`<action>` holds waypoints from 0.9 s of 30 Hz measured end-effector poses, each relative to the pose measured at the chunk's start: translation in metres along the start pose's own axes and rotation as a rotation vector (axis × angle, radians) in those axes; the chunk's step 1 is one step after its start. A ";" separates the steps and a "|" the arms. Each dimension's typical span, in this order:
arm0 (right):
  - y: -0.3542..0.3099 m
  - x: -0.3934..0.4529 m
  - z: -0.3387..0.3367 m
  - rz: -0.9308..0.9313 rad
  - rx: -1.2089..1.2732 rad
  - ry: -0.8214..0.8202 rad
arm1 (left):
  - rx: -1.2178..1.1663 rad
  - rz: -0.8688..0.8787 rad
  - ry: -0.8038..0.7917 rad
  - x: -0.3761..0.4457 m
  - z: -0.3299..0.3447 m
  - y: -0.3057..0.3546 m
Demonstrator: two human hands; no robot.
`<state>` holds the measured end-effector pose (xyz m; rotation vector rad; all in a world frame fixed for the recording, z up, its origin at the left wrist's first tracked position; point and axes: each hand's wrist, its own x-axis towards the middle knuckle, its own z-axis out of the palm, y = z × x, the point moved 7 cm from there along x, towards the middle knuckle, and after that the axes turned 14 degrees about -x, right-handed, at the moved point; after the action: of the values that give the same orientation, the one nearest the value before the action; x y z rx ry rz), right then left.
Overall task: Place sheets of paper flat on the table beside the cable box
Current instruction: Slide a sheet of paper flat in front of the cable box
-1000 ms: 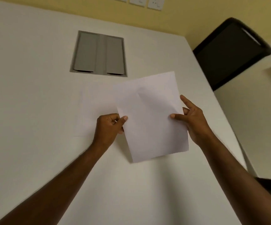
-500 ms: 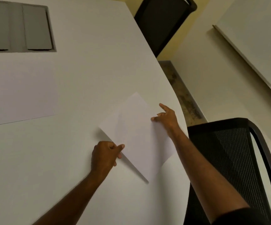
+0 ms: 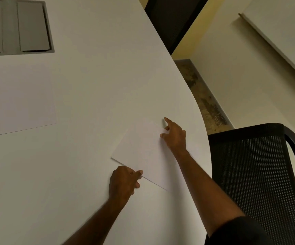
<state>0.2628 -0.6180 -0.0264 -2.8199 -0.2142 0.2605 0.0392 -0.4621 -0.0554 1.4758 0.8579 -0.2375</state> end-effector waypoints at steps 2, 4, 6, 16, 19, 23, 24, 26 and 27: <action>0.001 0.003 0.000 0.004 -0.045 0.005 | -0.010 -0.015 0.009 0.002 0.001 -0.005; 0.003 0.005 0.000 0.010 -0.074 -0.005 | -0.033 -0.041 0.007 0.003 0.003 -0.008; 0.005 0.005 -0.002 -0.002 -0.103 -0.032 | -0.060 -0.086 -0.034 0.003 0.005 -0.011; -0.045 0.011 -0.041 -0.063 0.083 0.134 | -0.112 0.072 -0.122 0.022 -0.108 0.067; -0.112 0.025 -0.042 -0.164 0.131 0.140 | -0.108 0.253 0.011 0.049 -0.190 0.119; -0.225 0.047 -0.030 -0.330 0.118 0.120 | 0.142 0.460 0.253 0.084 -0.291 0.169; -0.253 0.051 -0.026 -0.380 0.087 0.137 | 0.199 0.501 0.328 0.092 -0.314 0.175; -0.307 0.059 -0.015 -0.487 -0.022 0.188 | 0.279 0.588 0.459 0.109 -0.355 0.179; -0.333 0.063 -0.005 -0.540 -0.089 0.195 | 0.326 0.603 0.496 0.120 -0.372 0.177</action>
<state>0.2855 -0.2937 0.0710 -2.7163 -0.9350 -0.1473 0.1005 -0.0522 0.0534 2.0731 0.7346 0.4778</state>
